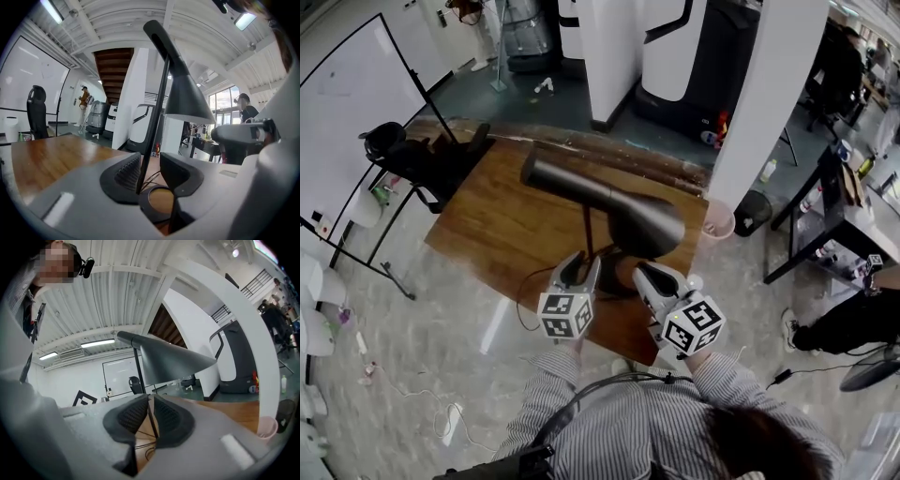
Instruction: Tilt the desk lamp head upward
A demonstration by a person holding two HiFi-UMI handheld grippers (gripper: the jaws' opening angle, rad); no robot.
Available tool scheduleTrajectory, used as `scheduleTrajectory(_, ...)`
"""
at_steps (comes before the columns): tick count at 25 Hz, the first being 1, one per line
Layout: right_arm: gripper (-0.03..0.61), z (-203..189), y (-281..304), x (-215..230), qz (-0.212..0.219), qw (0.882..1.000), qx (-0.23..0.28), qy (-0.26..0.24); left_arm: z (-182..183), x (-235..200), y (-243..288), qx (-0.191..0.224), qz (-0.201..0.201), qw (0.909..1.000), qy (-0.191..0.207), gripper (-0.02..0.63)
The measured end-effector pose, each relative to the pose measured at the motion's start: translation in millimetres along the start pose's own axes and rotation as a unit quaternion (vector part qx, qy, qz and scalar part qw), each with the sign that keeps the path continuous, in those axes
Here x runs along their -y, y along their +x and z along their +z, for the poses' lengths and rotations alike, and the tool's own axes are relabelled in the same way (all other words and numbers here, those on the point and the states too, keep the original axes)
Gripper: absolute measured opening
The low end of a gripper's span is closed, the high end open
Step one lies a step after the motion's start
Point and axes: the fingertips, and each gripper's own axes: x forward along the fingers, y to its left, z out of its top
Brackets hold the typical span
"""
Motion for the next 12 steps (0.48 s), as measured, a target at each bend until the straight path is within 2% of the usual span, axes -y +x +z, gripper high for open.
scheduleTrajectory(4,0.068,8,7,0,0.025,0.999,0.016,0.027,-6,-4,14,-0.007,0.002,1.0,-0.005,0.163)
scheduleTrajectory(7,0.075,17,9,3,0.034,0.998,0.039,0.044,-7,-4,26,-0.013,-0.001,0.9999,-0.004,0.164)
scheduleTrajectory(12,0.075,24,11,5,0.049,0.997,0.052,0.041,-10,-4,40,-0.023,-0.002,0.9997,-0.002,0.142)
